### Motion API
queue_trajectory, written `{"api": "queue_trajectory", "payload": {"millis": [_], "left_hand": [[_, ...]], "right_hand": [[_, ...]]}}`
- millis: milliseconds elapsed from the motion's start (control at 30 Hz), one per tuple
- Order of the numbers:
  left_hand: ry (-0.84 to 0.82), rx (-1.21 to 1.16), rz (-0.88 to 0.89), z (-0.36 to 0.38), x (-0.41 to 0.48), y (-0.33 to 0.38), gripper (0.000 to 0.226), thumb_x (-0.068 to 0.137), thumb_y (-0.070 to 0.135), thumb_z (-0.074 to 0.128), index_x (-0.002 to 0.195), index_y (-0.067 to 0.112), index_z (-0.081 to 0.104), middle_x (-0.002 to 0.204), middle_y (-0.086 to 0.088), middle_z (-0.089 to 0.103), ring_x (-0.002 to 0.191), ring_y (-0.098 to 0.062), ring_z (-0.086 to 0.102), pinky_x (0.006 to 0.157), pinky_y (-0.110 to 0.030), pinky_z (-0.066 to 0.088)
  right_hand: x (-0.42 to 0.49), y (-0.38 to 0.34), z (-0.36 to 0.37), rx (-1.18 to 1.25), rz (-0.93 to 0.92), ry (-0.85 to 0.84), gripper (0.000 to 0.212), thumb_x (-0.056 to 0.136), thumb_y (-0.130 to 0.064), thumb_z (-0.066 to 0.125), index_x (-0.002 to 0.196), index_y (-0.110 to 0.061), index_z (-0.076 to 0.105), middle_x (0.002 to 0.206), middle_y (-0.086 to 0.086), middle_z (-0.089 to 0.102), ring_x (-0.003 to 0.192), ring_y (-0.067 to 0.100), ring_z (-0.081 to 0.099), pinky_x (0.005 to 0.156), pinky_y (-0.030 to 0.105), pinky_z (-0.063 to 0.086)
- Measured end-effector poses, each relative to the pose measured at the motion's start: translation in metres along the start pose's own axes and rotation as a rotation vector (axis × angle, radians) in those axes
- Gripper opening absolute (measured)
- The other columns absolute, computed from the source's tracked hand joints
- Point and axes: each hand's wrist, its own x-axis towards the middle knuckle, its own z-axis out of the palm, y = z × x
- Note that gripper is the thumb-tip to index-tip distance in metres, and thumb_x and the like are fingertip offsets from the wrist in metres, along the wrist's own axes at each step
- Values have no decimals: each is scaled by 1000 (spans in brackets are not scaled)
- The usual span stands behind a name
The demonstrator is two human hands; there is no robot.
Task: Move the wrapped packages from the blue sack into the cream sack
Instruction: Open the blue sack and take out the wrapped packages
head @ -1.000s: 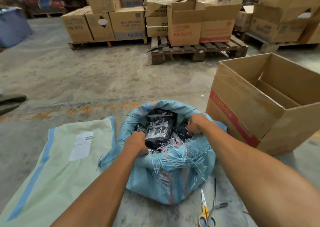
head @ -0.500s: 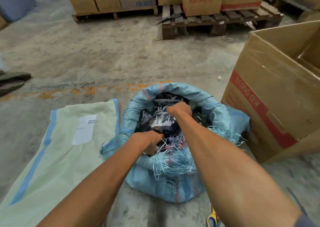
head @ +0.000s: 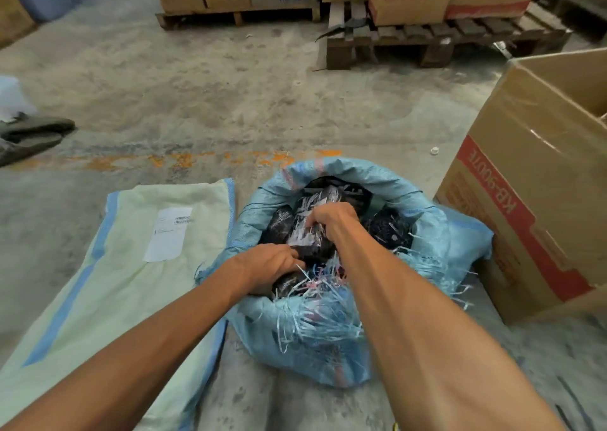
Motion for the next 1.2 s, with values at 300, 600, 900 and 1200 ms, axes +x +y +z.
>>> {"api": "queue_trajectory", "payload": {"millis": [300, 600, 900, 1200], "left_hand": [[672, -607, -369, -51, -63, 12, 59, 60, 61, 83, 106, 32, 62, 92, 14, 72, 79, 3, 66, 73, -27, 56], [1252, -1452, -1020, -124, -109, 42, 77, 42, 66, 90, 86, 7, 69, 79, 1, 71, 72, -16, 66, 63, -32, 52], [1591, -2010, -1224, -40, -254, 68, 104, 27, 56, 98, 115, 10, 69, 115, -17, 71, 97, -33, 72, 79, -60, 57], [1110, -2008, -1470, 107, -346, 181, 67, 52, 49, 93, 103, 11, 72, 96, -10, 76, 86, -29, 73, 77, -41, 59]], "right_hand": [[-77, -9, -68, -218, -464, 247, 57, 83, -40, 75, 127, -14, 51, 119, 8, 65, 110, 30, 61, 73, 29, 42], [-152, -38, -154, 483, -754, 166, 56, 51, -27, 91, 100, -23, 63, 84, -8, 68, 85, 18, 66, 80, 37, 59], [-195, -32, -96, 321, -704, -478, 67, 55, -18, 93, 115, -2, 67, 106, 15, 76, 90, 29, 74, 82, 41, 60], [-204, 100, 25, -122, -515, -681, 95, 25, -40, 99, 108, -4, 71, 102, 14, 77, 94, 31, 74, 86, 43, 59]]}}
